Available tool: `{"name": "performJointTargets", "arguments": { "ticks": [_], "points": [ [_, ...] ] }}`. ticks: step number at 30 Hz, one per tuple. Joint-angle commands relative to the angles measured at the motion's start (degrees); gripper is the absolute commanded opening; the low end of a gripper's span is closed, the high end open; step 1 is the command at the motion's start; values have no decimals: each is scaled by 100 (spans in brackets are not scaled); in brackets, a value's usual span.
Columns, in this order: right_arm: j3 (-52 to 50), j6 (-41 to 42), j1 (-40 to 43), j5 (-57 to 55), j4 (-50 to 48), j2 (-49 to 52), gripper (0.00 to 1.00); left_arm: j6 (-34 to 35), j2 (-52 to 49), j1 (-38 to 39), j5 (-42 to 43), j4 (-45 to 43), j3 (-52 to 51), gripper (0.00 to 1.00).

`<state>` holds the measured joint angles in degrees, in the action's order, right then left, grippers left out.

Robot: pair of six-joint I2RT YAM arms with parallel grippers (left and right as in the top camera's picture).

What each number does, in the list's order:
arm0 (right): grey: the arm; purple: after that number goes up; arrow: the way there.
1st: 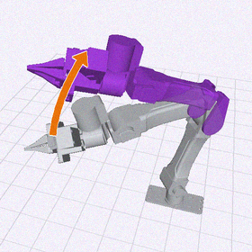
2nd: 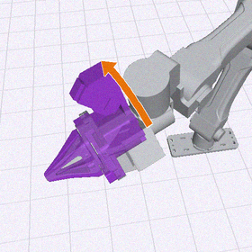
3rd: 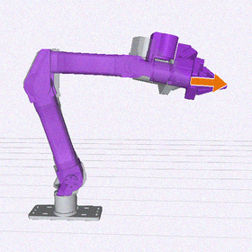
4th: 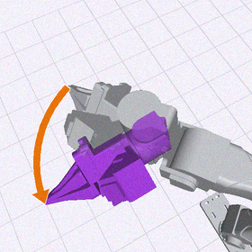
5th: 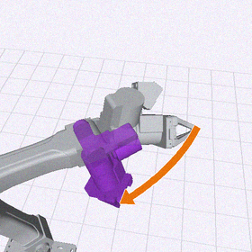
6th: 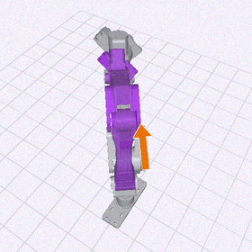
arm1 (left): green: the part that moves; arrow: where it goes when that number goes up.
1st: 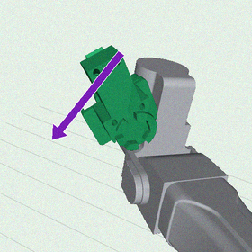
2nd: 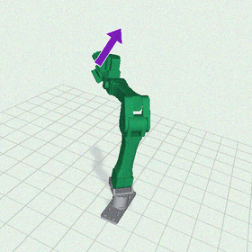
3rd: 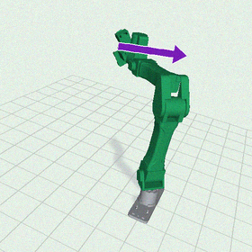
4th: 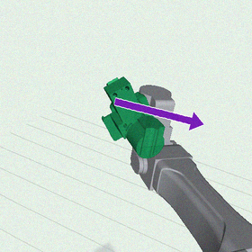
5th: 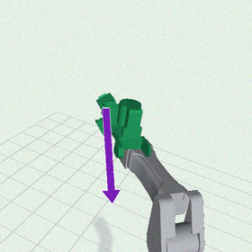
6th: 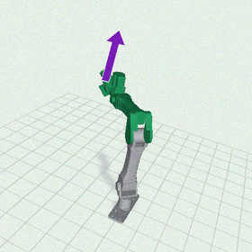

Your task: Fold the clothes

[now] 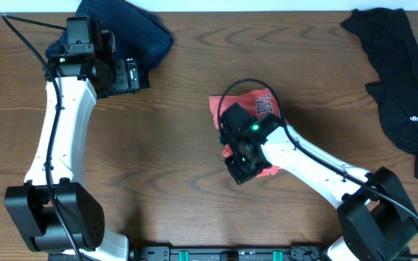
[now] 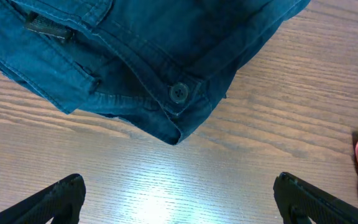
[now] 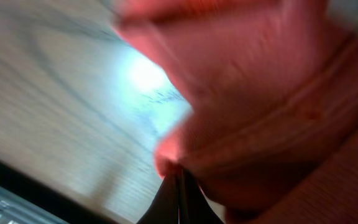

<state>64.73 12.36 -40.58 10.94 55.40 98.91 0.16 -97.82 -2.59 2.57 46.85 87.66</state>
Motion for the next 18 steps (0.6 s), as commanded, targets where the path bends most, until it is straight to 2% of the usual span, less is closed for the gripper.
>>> {"name": "performJointTargets", "arguments": {
  "ticks": [1,5,9,14,16,18],
  "points": [
    [-109,192,7,-107,-118,-74,1,-13,-22,-24,-68,4,-15,98],
    [221,-92,9,175,-262,-122,1,-13,-22,-24,-63,44,-15,98],
    [1196,-339,13,339,66,-315,1,-13,-22,-24,-2,162,-15,98],
    [2540,-385,393,-400,610,-789,1,-13,-22,-24,105,417,-15,98],
    [2920,-337,721,-704,732,-949,12,-13,-22,-24,225,496,-17,98],
    [3121,-317,1121,-955,697,-1084,31,-15,-24,-22,743,540,-17,98]
  ]
}}
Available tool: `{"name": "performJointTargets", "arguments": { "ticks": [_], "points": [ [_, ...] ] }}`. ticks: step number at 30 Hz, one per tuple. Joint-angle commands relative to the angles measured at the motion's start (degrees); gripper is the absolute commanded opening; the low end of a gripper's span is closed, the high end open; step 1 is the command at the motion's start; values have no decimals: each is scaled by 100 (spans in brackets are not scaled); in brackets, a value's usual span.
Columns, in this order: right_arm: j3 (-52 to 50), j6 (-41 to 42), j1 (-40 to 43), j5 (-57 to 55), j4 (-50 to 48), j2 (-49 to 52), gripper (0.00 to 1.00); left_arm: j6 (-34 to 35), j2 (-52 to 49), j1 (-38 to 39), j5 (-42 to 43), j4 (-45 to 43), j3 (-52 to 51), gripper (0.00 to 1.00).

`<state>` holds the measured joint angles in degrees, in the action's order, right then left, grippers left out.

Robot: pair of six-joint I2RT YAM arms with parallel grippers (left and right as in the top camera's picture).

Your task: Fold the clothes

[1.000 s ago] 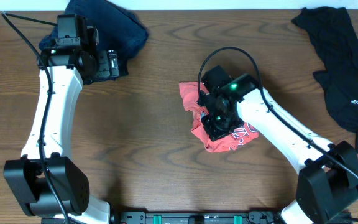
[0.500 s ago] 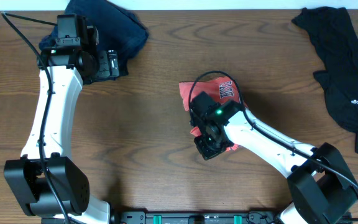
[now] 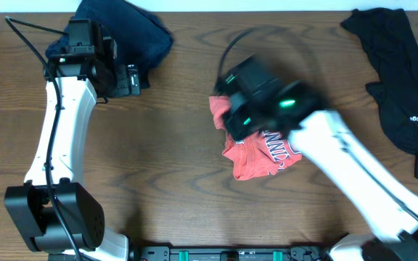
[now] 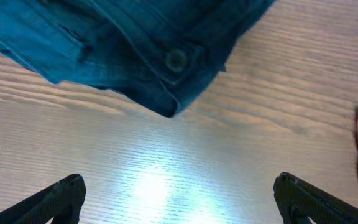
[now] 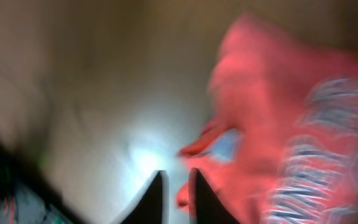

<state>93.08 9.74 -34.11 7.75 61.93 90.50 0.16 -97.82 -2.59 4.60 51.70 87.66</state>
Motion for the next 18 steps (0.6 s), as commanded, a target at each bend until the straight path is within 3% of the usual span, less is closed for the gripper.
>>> {"name": "performJointTargets", "arguments": {
  "ticks": [1,3,5,7,9,18],
  "points": [
    [319,-55,656,-704,2,-280,41,-17,-24,-15,905,59,-24,98],
    [328,-33,1104,-734,-103,-308,61,-39,-26,61,1825,52,-87,98],
    [323,28,1508,-732,-131,-273,72,-35,-37,219,2354,42,-192,98],
    [321,52,1878,-728,-125,-243,87,173,-76,496,2500,24,-328,98],
    [319,50,2188,-728,-103,-229,96,492,-136,802,2500,-57,-483,98],
    [319,48,2892,-730,55,-225,99,1786,-544,2363,2496,-935,-870,98]
  ]
}}
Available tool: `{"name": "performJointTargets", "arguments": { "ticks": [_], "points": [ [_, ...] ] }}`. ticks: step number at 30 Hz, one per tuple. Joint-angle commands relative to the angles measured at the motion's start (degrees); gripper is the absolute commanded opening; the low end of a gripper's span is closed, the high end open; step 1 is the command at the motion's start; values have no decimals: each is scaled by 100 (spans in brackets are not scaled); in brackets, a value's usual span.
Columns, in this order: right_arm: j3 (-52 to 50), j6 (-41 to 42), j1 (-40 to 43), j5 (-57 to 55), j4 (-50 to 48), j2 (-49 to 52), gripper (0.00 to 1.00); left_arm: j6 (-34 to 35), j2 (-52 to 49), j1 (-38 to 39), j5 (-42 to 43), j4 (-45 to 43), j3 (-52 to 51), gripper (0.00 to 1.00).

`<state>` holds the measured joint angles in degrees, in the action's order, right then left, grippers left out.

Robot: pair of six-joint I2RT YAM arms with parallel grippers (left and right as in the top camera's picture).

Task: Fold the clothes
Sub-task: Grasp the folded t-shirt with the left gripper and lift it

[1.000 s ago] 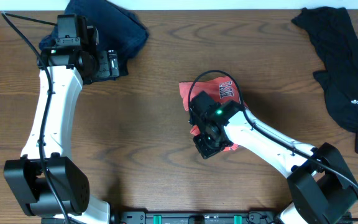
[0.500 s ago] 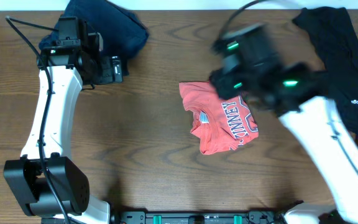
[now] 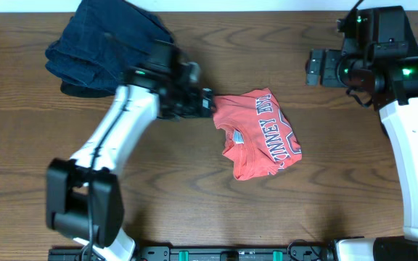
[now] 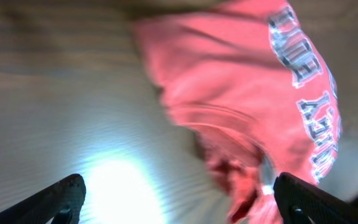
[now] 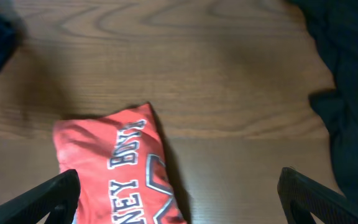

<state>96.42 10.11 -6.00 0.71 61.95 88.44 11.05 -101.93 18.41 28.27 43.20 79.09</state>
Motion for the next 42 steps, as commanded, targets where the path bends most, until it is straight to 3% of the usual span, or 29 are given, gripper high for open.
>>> {"name": "performJointTargets", "arguments": {
  "ticks": [1,5,18,28,29,32,35,42],
  "points": [
    [-15,7,94,-33,98,-20,99,898,-205,378,127,-151,-13,98],
    [-17,-11,116,-52,212,-20,99,1495,-551,671,129,-352,-13,98],
    [-17,-9,116,-227,216,-20,99,2299,-1370,1128,133,-546,-13,98],
    [-17,-9,118,-380,216,-20,99,3064,-1727,1486,133,-1539,-13,100],
    [-17,-9,118,-396,216,-20,99,3088,-1749,1510,133,-1547,-13,95],
    [-17,-9,122,-396,212,-20,99,3084,-1786,1572,133,-1523,-13,62],
    [-17,-9,122,-400,208,-20,99,3077,-1786,1569,131,-1550,-11,7],
    [-17,85,151,-586,164,-20,99,2404,-1626,1257,129,-1696,37,6]
  ]
}}
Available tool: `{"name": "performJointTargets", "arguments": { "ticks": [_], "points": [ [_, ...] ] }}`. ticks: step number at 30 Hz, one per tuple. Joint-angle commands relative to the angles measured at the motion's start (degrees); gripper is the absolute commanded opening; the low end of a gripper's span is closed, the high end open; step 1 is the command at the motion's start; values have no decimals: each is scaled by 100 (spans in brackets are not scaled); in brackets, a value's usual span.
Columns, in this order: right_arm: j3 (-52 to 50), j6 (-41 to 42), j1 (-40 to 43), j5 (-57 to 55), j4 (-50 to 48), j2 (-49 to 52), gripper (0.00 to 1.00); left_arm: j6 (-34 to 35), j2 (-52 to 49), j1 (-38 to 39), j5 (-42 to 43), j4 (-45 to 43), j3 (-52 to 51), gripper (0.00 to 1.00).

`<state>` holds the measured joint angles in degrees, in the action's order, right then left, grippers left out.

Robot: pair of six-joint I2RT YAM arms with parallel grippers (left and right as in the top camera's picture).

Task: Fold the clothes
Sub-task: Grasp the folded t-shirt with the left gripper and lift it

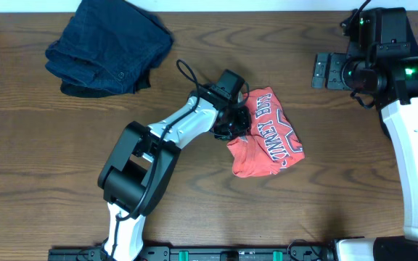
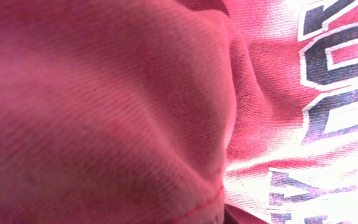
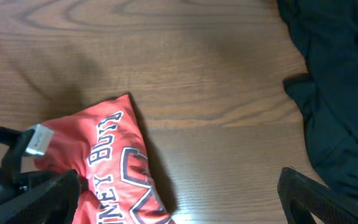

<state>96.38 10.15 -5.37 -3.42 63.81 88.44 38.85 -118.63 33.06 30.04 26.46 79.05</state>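
Observation:
A crumpled red shirt (image 1: 271, 141) with blue lettering lies in the middle of the table. My left gripper (image 1: 231, 125) is pressed into its left edge. Red fabric (image 2: 135, 93) fills the left wrist view and hides the fingers, so I cannot tell their state. In the right wrist view the shirt (image 3: 114, 162) shows at lower left, with the left gripper (image 3: 14, 183) dark beside it. My right gripper (image 1: 324, 70) hangs open and empty at the far right, well away from the shirt, its midpoint (image 3: 179, 193) over bare wood.
Bunched dark blue jeans (image 1: 107, 47) lie at the back left. A black garment (image 3: 334, 93) is spread at the back right, under the right arm. The wooden table (image 1: 64, 145) shows bare between the garments.
The left gripper was open at the shirt's upper left corner; it now sits further right, buried in the fabric. The shirt's left edge has bunched inward. The right arm has hardly moved.
At first the right gripper was shut on the red shirt mid-table and the left was open beside the jeans. Then the right had let go above the shirt. Later it stood open at the far right with the left at the shirt, now pressed into it.

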Motion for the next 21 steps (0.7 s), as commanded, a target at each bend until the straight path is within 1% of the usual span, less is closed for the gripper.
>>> {"name": "performJointTargets", "arguments": {
  "ticks": [1,3,7,10,14,17,20,21],
  "points": [
    [-13,153,96,-175,-37,-20,99,-459,111,-293,-48,-22,72,6],
    [-13,208,118,-173,-85,-20,99,-592,308,-492,-55,-20,144,6],
    [-17,210,136,-175,-153,-13,99,-627,874,-929,-339,-52,205,6],
    [-17,210,133,-173,-181,33,99,-621,1300,-1259,-372,-326,210,6],
    [-20,315,133,-166,-186,175,99,-374,1733,-1652,-372,-1054,210,6],
    [-28,315,133,-50,-179,356,99,-109,1891,-1921,-380,-1823,210,6],
    [-50,313,133,70,-166,525,99,319,1908,-2251,-520,-2566,210,6],
    [-50,310,133,87,-160,588,99,463,1906,-2406,-688,-2752,210,6]
  ]
}}
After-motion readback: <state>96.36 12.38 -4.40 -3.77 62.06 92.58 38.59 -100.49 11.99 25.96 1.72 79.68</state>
